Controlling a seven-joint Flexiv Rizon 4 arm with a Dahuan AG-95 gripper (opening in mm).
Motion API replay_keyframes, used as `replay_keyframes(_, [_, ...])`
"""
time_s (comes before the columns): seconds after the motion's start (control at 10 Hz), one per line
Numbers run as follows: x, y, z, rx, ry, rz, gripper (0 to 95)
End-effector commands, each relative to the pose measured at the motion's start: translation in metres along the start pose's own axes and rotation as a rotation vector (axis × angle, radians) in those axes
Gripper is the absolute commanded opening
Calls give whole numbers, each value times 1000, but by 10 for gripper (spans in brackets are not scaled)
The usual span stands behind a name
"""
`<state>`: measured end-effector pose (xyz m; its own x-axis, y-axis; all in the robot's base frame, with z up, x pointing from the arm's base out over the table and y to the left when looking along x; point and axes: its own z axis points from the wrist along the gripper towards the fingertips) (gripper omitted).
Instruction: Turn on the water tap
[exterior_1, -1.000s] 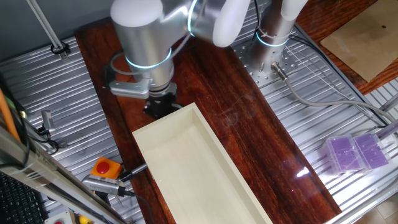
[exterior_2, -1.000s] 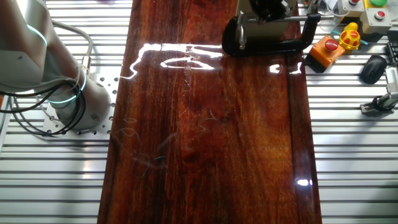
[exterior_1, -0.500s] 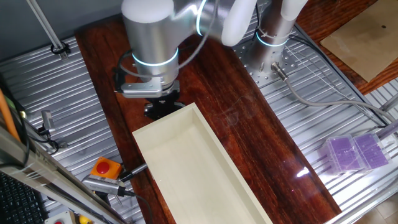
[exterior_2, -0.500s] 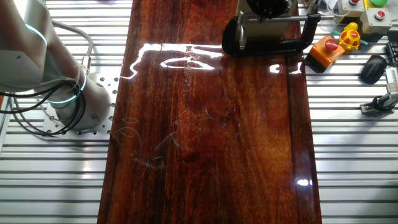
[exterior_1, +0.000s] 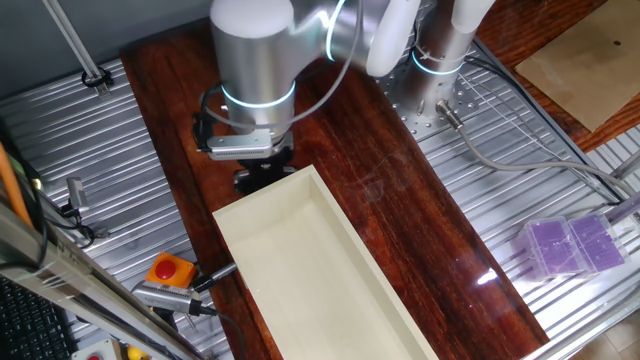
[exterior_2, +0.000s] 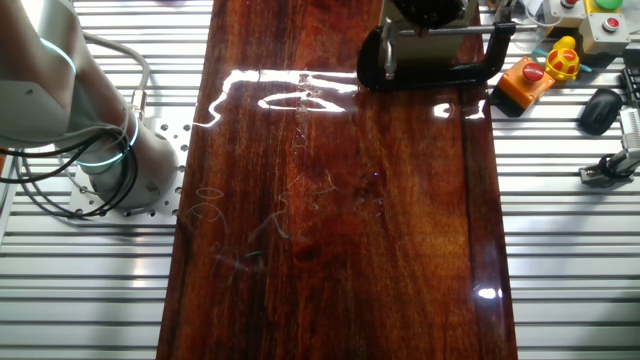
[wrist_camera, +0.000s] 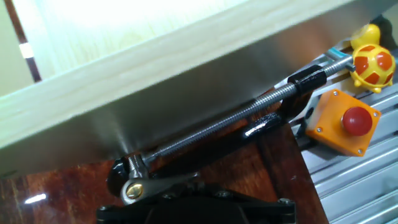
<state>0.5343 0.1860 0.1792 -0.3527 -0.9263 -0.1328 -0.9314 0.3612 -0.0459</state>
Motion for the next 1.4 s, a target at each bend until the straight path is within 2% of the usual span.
replay_keyframes(0.1, [-1, 0, 1, -1, 2, 1, 0])
replay_keyframes(0.4, [-1, 0, 1, 2, 7, -9, 0])
replay_keyframes(0.8, [16, -2, -9, 5, 7, -31, 0])
replay_keyframes(0.9, [21, -3, -12, 7, 12, -29, 0])
replay_keyframes(1.1, [42, -4, -18, 3, 17, -33, 0])
replay_keyframes(1.2, [58, -5, -18, 1, 23, -33, 0])
replay_keyframes(1.3, [66, -4, -18, -2, 42, -9, 0])
replay_keyframes(1.4, [66, -4, -18, -15, 50, 46, 0])
